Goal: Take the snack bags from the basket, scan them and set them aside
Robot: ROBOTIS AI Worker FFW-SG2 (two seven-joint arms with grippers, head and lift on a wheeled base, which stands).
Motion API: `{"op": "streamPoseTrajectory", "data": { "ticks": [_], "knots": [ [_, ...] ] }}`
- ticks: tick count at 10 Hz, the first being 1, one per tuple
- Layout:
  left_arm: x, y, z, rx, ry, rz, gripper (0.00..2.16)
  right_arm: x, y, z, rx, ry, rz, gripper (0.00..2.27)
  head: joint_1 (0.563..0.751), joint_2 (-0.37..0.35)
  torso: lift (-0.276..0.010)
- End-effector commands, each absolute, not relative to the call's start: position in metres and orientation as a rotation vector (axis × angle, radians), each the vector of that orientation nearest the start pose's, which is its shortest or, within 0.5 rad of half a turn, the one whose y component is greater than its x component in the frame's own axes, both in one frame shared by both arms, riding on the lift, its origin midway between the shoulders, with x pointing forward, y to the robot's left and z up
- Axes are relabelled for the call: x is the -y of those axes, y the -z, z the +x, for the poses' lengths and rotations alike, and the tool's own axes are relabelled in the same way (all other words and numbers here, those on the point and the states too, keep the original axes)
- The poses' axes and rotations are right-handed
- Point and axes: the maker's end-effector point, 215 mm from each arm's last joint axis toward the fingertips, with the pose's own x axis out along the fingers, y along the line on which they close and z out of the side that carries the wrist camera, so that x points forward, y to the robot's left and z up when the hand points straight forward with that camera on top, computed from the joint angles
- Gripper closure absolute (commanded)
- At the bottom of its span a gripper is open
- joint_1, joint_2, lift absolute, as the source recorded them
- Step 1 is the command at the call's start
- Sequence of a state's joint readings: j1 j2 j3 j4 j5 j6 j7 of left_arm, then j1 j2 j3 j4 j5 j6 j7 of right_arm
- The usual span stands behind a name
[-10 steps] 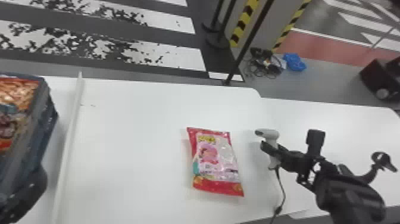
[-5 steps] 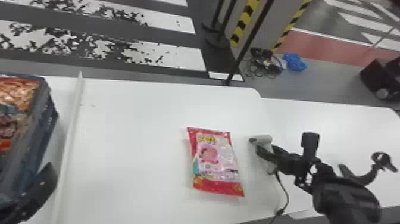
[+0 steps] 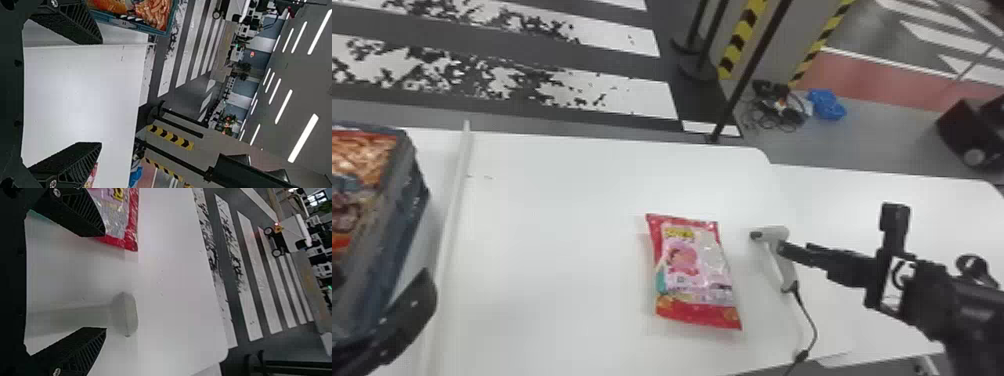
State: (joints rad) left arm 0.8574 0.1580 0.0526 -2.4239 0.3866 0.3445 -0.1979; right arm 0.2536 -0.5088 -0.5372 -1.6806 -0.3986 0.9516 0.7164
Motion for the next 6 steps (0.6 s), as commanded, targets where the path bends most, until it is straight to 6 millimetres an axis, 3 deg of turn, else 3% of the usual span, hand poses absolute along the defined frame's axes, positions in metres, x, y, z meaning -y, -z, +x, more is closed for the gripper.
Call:
{"op": "streamPoseTrajectory", "data": {
  "ticks": [1,4,6],
  "knots": [
    [-0.172,0.359,0.331,-0.339,0.320,-0.259,0.07,0.450,0.466,0.363,-0.994,-0.247,0.429,0.07,0.695,-0.350,-0.075],
    [-0.173,0.363,0.330,-0.346,0.323,-0.252,0.07,0.409,0.489,0.371,-1.083,-0.369,0.576,0.09,0.695,-0.350,-0.075],
    [-0.174,0.363,0.329,-0.348,0.324,-0.248,0.07,0.398,0.508,0.388,-1.055,-0.425,0.591,0.10,0.695,-0.350,-0.075]
  ]
}}
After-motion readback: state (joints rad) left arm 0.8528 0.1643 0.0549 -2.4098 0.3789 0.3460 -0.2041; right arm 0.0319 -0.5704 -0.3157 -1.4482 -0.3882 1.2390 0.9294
